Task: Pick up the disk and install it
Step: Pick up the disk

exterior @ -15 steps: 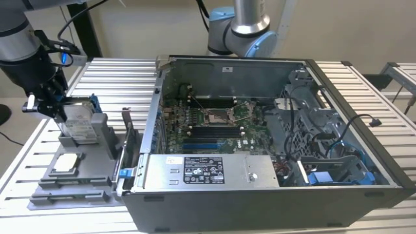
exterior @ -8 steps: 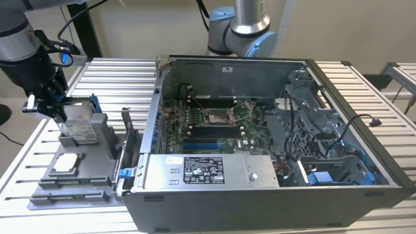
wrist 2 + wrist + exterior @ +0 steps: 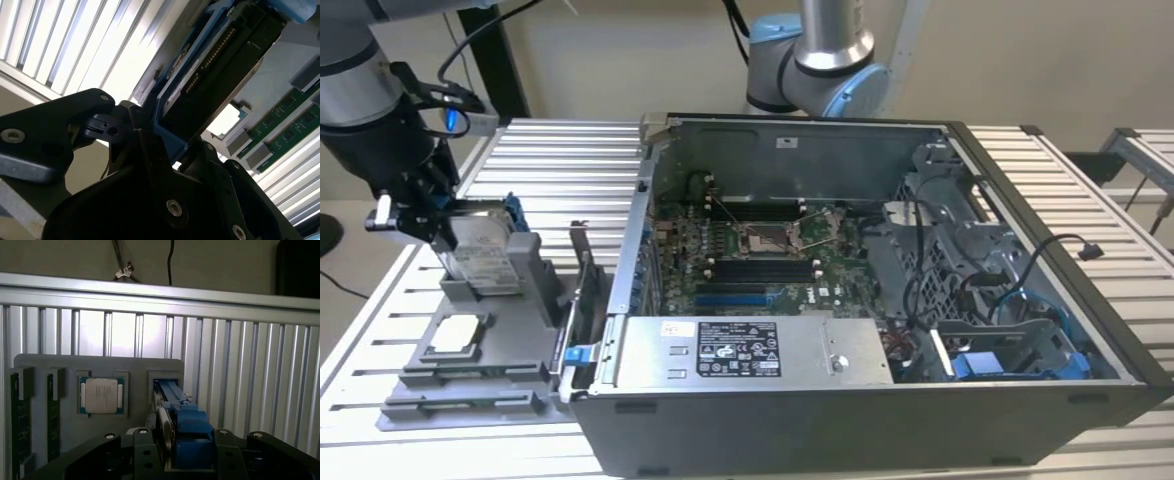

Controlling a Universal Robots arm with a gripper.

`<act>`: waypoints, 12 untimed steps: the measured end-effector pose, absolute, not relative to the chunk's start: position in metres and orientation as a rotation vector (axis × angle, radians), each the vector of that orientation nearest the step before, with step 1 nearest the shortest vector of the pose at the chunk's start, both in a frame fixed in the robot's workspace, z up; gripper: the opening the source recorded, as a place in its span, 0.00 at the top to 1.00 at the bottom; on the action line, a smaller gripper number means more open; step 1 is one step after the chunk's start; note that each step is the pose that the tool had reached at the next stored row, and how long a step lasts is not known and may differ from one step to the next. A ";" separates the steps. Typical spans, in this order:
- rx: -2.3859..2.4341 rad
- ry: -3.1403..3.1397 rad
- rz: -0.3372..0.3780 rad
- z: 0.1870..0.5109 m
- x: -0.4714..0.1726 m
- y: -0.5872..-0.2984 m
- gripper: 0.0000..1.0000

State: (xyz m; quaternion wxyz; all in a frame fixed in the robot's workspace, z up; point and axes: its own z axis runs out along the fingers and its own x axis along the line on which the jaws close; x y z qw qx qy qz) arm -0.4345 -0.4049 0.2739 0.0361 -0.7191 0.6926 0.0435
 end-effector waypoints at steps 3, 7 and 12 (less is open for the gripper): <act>-2.209 2.127 0.134 0.274 -0.434 -0.405 0.00; -2.209 2.127 0.134 0.276 -0.434 -0.405 0.00; -2.209 2.127 0.134 0.281 -0.434 -0.405 0.00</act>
